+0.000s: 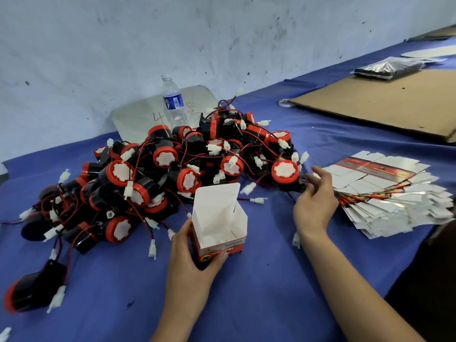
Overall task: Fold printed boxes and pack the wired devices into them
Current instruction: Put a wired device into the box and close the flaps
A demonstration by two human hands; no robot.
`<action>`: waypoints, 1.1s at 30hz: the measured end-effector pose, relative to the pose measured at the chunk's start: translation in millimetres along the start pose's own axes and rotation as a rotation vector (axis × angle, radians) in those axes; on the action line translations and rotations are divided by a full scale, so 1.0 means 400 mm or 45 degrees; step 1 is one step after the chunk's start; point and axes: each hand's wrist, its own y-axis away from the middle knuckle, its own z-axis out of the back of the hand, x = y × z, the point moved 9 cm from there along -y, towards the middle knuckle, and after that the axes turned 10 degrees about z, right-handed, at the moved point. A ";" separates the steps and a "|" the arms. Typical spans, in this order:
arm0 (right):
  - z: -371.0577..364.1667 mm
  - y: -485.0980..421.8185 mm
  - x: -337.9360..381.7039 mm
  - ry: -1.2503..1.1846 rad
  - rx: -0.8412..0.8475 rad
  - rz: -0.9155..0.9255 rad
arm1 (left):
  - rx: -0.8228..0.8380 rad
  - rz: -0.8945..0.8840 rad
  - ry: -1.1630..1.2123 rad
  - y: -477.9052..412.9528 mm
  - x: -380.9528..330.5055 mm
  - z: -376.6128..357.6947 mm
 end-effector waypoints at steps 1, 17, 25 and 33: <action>0.006 0.001 0.009 -0.037 -0.040 0.040 | 0.002 -0.001 0.005 0.002 -0.002 -0.001; -0.103 0.231 0.245 -0.560 0.716 0.947 | -0.272 -0.389 -0.028 0.055 -0.130 0.059; -0.087 0.245 0.267 -0.470 0.634 1.022 | -0.393 -0.455 -0.063 0.065 -0.138 0.074; -0.073 0.311 0.321 -0.343 0.685 1.359 | -0.660 -0.711 -0.287 0.101 -0.183 0.099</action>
